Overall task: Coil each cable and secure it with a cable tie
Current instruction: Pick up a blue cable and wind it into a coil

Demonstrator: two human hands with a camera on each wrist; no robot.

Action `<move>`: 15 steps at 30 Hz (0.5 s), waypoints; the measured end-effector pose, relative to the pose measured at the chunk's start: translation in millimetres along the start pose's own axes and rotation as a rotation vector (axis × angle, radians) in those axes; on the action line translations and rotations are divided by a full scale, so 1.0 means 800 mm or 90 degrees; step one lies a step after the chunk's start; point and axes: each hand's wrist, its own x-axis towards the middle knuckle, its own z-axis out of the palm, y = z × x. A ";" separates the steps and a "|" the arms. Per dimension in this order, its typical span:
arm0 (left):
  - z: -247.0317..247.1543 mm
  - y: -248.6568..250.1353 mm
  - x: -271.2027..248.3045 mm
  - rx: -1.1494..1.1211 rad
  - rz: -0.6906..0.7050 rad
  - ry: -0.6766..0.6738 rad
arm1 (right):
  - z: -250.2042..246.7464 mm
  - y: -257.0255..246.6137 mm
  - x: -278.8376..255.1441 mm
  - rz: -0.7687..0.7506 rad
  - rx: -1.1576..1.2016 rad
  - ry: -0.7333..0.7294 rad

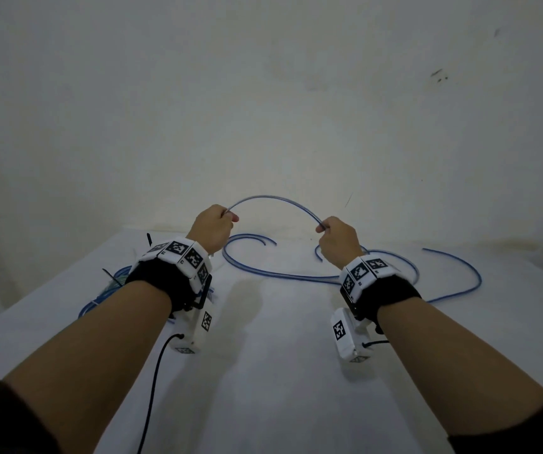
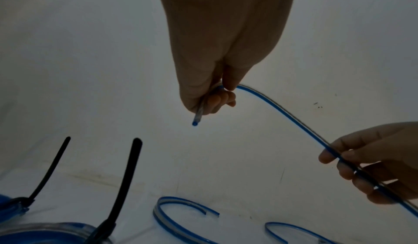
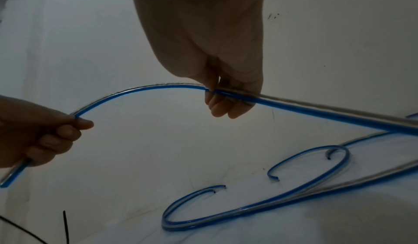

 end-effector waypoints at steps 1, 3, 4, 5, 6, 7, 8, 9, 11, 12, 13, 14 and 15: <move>0.001 -0.001 0.000 -0.006 0.011 -0.010 | -0.001 0.001 -0.001 0.008 0.006 0.004; 0.002 -0.003 0.000 -0.025 0.024 -0.010 | -0.005 0.003 -0.003 0.016 0.010 0.011; 0.002 -0.002 -0.001 -0.030 0.026 -0.002 | -0.007 0.002 -0.004 0.017 0.008 0.013; 0.002 0.001 -0.001 -0.029 0.027 0.008 | -0.009 0.001 -0.005 0.016 0.007 0.014; 0.002 0.004 -0.001 -0.020 0.028 0.018 | -0.010 0.000 -0.005 0.014 0.008 0.015; 0.001 0.007 -0.002 -0.006 0.029 0.031 | -0.011 -0.001 -0.005 0.011 0.011 0.016; 0.000 0.011 -0.003 0.005 0.029 0.046 | -0.012 -0.003 -0.005 0.006 0.015 0.018; 0.000 0.014 -0.002 0.001 0.029 0.057 | -0.012 -0.004 -0.004 -0.001 0.021 0.020; 0.001 0.017 -0.001 -0.062 0.029 0.060 | -0.010 -0.008 -0.004 -0.021 0.020 0.015; 0.001 0.019 -0.001 -0.102 0.030 0.058 | -0.009 -0.009 -0.004 -0.032 0.014 0.010; 0.001 0.020 -0.001 -0.130 0.031 0.056 | -0.007 -0.011 -0.003 -0.040 0.008 0.004; 0.000 0.021 -0.002 -0.145 0.034 0.053 | -0.005 -0.013 -0.003 -0.044 0.007 0.000; 0.000 0.022 -0.003 -0.153 0.037 0.048 | -0.004 -0.015 -0.003 -0.046 0.010 -0.004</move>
